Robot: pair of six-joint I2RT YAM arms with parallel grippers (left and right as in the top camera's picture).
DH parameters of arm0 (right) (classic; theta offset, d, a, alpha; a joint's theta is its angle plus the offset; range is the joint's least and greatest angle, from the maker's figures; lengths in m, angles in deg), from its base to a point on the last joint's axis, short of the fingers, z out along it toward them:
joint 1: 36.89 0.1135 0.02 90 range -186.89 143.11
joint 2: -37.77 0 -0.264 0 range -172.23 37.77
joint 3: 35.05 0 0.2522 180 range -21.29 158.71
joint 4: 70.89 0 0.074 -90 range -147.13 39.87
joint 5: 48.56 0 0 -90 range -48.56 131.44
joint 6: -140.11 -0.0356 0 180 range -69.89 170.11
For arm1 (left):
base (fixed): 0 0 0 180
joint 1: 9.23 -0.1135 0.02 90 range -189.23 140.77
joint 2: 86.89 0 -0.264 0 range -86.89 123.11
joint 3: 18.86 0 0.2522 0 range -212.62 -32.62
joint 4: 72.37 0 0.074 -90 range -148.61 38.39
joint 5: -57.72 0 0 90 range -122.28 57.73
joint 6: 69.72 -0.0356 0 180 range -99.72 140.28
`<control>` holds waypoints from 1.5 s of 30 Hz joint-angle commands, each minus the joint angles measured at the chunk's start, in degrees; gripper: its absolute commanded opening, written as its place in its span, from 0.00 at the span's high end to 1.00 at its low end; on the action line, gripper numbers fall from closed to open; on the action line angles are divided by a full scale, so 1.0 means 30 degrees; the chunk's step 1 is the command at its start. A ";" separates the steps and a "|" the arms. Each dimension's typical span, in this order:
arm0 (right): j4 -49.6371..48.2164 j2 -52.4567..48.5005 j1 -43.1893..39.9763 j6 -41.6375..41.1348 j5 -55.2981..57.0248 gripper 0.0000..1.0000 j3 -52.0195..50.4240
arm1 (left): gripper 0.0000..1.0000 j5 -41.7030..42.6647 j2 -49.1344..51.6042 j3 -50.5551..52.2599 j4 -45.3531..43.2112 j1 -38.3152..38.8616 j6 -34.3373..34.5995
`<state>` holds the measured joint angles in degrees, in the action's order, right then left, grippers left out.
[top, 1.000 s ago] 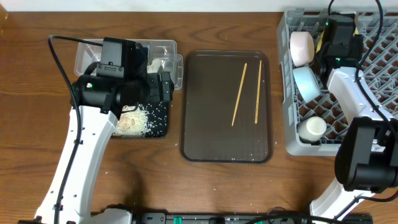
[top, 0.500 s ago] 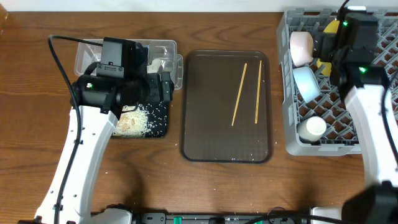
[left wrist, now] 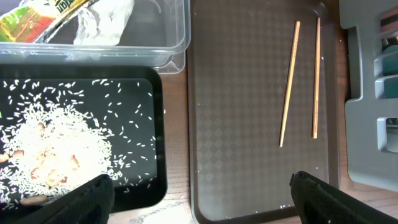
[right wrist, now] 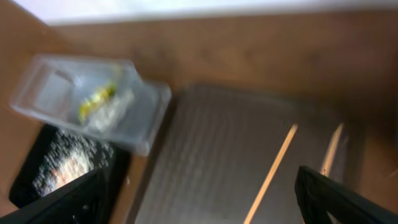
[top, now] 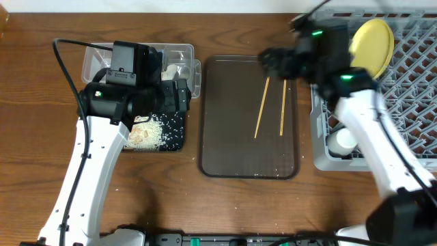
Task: Sort waste into correct bins and load items into the dishwasher rack
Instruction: 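Move right gripper to tray and grasp one wooden chopstick, then carry chopstick with right gripper and drop it into rack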
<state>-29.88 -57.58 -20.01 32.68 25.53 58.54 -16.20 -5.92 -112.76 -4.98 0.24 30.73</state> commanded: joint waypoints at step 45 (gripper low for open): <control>0.6790 -1.1140 0.3220 -0.5362 0.8502 0.99 0.5013 | 0.07 -0.0248 0.0087 -0.0102 0.0036 -0.0051 -0.0175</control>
<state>-9.99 -89.47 -11.09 16.02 51.00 73.47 -16.18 -5.92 -112.76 -4.98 0.24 30.73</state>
